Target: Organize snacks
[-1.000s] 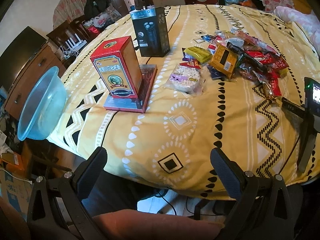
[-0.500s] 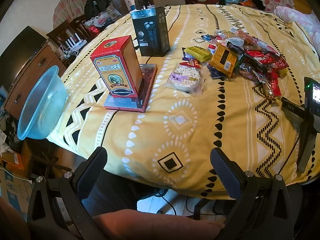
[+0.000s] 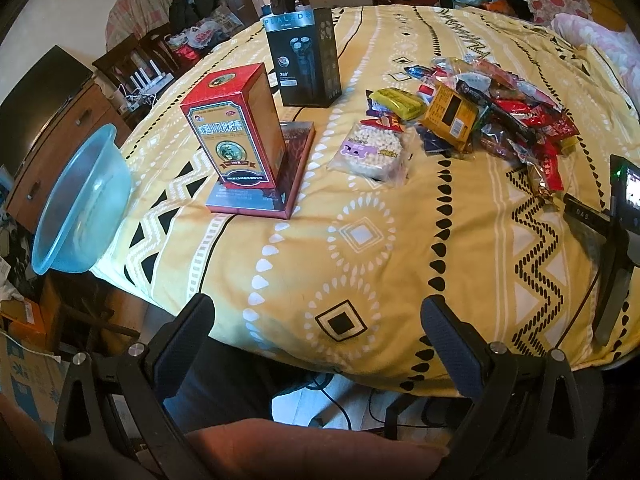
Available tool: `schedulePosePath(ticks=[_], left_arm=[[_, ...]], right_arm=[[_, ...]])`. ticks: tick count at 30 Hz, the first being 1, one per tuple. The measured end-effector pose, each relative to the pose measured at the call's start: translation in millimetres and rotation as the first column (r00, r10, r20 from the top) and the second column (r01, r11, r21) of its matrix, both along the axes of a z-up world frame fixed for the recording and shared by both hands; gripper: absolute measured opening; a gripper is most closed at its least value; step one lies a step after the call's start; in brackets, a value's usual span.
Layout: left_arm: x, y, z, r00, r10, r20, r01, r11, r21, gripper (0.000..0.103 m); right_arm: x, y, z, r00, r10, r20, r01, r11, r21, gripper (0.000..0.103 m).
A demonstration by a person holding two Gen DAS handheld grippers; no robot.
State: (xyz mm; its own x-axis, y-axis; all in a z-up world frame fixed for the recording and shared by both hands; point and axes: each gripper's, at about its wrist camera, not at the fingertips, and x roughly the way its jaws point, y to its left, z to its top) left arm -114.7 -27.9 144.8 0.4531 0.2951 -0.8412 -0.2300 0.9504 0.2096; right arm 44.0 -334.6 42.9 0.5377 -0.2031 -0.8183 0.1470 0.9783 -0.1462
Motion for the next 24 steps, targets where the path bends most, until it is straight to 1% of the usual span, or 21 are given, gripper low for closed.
schedulePosePath(ticks=[10,13,24], left_arm=[[-2.7,-1.7,2.8,1.000,-0.010,0.016,0.010,1.000,0.006,0.103],[-2.3,-2.9,0.5,1.000,-0.008,0.013,0.007,1.000,0.016,0.103],[-1.7,-3.0,-3.7,1.000,-0.002,-0.003,0.002,1.000,0.012,0.103]], right_arm=[[0.5,-0.3,-0.2,1.000,0.000,0.000,0.000,1.000,0.000,0.103],[0.5,-0.3,-0.2,1.000,0.000,0.000,0.000,1.000,0.000,0.103],[0.6,-0.3,-0.2,1.000,0.000,0.000,0.000,1.000,0.000,0.103]])
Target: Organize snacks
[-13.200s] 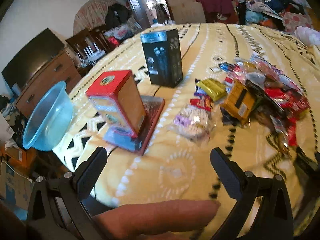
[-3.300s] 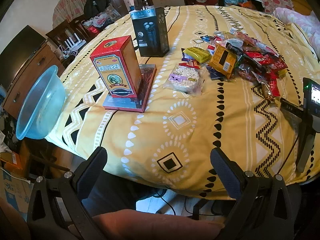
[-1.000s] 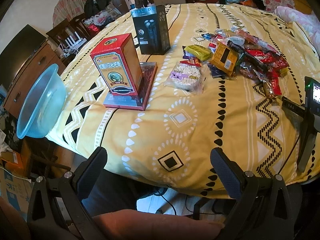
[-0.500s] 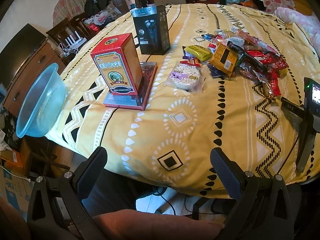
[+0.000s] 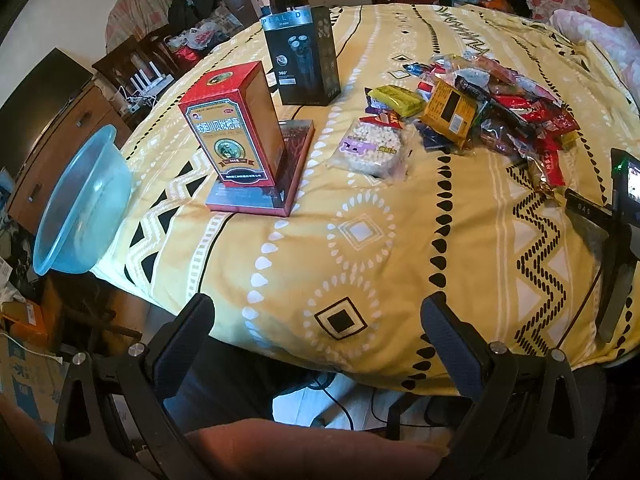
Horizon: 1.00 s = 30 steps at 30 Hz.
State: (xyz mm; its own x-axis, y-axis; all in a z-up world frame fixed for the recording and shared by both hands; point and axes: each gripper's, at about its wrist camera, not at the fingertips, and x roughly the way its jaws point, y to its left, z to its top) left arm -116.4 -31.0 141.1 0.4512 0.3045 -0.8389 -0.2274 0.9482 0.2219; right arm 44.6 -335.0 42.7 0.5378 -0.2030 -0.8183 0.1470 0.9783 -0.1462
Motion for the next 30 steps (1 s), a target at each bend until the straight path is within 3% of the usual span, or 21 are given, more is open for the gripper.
schedulePosePath(ticks=[30], left_arm=[[0.3,-0.8,-2.6,1.000,-0.003,-0.004,0.004,1.000,0.015,0.103]], right_arm=[[-0.5,0.3,0.1,1.000,0.000,0.000,0.000,1.000,0.000,0.103]])
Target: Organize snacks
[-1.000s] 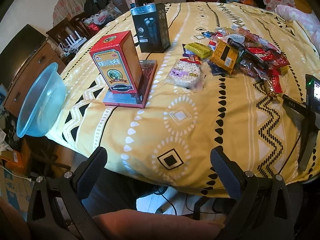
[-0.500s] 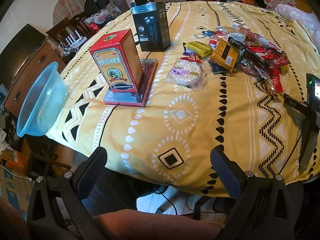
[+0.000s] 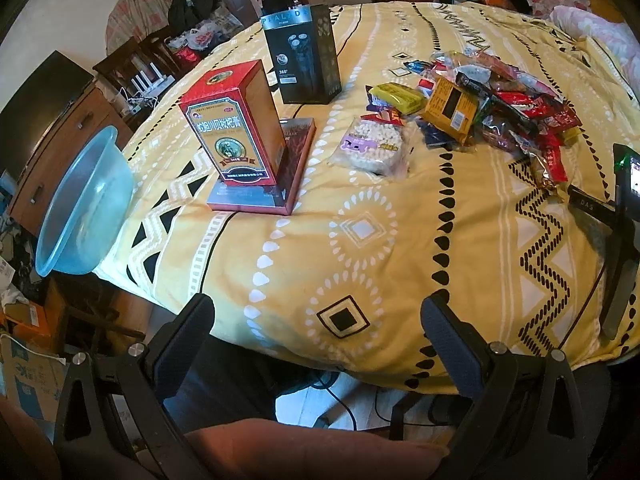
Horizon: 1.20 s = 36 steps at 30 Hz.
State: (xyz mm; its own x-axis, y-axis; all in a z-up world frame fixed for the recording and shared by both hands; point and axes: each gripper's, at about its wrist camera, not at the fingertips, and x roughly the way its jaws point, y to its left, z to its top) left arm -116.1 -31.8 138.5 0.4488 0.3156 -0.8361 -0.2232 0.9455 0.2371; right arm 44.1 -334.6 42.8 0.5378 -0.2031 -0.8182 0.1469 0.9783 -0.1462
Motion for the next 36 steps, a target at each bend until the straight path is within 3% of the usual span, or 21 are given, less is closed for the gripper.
schedulePosePath(ticks=[36], left_arm=[[2.8,-1.8,0.3,1.000,-0.008,-0.007,0.008,1.000,-0.002,0.103]], right_arm=[[0.6,-0.4,-0.3,1.000,0.000,0.000,0.000,1.000,0.000,0.103]])
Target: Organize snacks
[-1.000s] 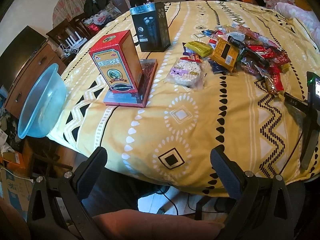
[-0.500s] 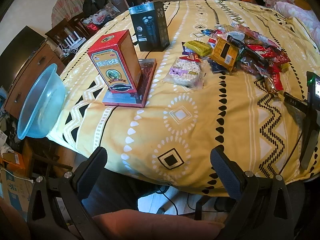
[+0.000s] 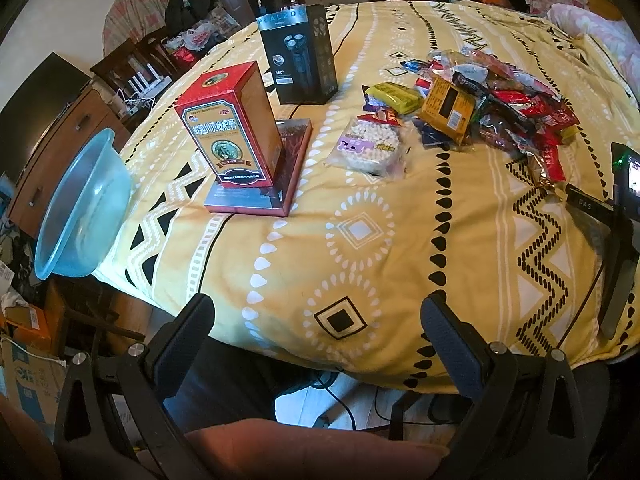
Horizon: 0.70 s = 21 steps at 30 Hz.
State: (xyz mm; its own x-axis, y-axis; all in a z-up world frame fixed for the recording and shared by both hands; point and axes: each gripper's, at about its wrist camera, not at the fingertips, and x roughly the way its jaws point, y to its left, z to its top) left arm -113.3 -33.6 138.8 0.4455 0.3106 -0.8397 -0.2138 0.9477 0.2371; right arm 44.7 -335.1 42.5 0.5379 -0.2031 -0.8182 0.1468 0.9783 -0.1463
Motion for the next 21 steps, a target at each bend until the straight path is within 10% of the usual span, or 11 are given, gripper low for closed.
schedulePosePath(ticks=[21], left_arm=[[-2.3,-0.3,0.0,1.000,0.001,-0.003,-0.001,1.000,0.000,0.103]], right_arm=[[0.0,0.0,0.0,1.000,0.000,0.000,0.000,1.000,0.000,0.103]])
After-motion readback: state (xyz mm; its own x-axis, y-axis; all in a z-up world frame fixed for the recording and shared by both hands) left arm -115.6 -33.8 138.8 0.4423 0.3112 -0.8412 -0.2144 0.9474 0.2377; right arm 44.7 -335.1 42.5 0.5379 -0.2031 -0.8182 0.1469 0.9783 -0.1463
